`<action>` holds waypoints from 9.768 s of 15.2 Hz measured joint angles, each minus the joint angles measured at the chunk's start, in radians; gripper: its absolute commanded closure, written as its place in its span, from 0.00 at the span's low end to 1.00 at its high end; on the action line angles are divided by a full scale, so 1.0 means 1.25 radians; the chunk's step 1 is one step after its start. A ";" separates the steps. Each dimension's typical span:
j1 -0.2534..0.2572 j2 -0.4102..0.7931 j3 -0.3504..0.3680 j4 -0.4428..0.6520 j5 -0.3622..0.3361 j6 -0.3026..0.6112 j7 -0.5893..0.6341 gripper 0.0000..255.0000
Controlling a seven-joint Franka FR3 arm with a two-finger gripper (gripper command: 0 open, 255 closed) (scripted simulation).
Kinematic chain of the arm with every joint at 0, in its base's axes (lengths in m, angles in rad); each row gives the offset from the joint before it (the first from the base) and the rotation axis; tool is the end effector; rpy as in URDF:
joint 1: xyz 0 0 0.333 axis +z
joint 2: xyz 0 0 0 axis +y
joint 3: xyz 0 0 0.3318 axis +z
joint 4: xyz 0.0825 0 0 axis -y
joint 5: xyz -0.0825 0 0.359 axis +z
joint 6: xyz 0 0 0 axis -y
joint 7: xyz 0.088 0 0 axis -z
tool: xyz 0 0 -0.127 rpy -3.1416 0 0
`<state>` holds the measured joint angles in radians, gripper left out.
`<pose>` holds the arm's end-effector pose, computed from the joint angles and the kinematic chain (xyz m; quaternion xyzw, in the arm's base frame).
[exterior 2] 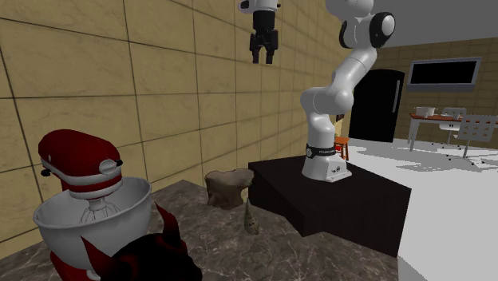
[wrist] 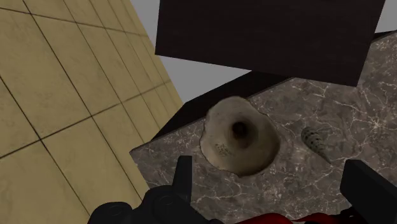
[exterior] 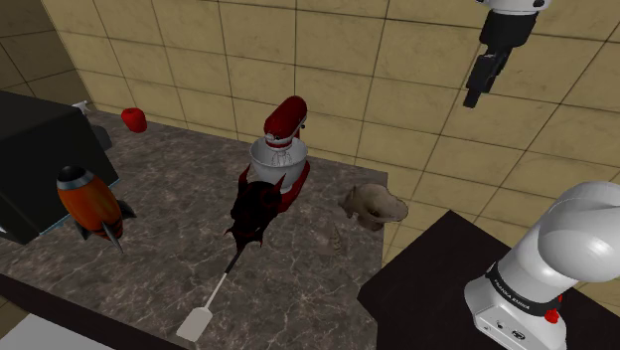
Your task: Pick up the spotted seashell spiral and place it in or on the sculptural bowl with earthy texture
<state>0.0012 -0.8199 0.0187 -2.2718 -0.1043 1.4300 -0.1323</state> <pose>0.2457 -0.0071 0.6162 0.9960 0.0661 -0.0144 0.0578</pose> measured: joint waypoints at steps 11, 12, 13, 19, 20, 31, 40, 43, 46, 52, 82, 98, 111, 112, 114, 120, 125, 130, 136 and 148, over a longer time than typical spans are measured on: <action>0.027 -0.123 -0.075 -0.326 0.057 0.281 -0.044 0.00; 0.031 -0.129 -0.083 -0.356 0.064 0.315 -0.050 0.00; 0.035 -0.136 -0.089 -0.389 0.072 0.349 -0.055 0.00; 0.072 -0.111 -0.141 -0.546 0.120 0.580 -0.103 0.00; 0.077 -0.107 -0.153 -0.572 0.127 0.620 -0.117 0.00; 0.110 -0.052 -0.152 -0.592 0.150 0.701 -0.116 0.00; 0.270 0.377 -0.128 -0.461 0.259 0.955 -0.094 0.00; 0.313 0.506 -0.126 -0.395 0.305 0.999 -0.105 0.00; 0.347 0.631 -0.113 -0.319 0.354 1.027 -0.114 0.00; 0.368 0.854 -0.080 -0.161 0.417 1.051 -0.134 0.00; 0.373 1.127 -0.028 0.038 0.448 1.092 -0.127 1.00; 0.417 0.962 -0.085 -0.010 0.384 0.977 -0.058 1.00; 0.437 0.839 -0.119 -0.015 0.317 0.863 0.002 1.00; 0.439 0.829 -0.121 -0.018 0.312 0.856 0.007 1.00; 0.440 0.811 -0.124 -0.015 0.302 0.837 0.015 1.00; 0.442 0.763 -0.132 -0.002 0.276 0.779 0.039 1.00; 0.432 0.719 -0.144 -0.024 0.261 0.754 0.031 1.00; 0.391 0.652 -0.184 -0.105 0.246 0.759 -0.040 1.00; 0.329 0.575 -0.247 -0.194 0.211 0.761 -0.139 1.00; 0.279 0.601 -0.319 -0.252 0.220 0.827 -0.278 1.00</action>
<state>0.3497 -0.0688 -0.3800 -2.5873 0.1713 2.4642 -0.4799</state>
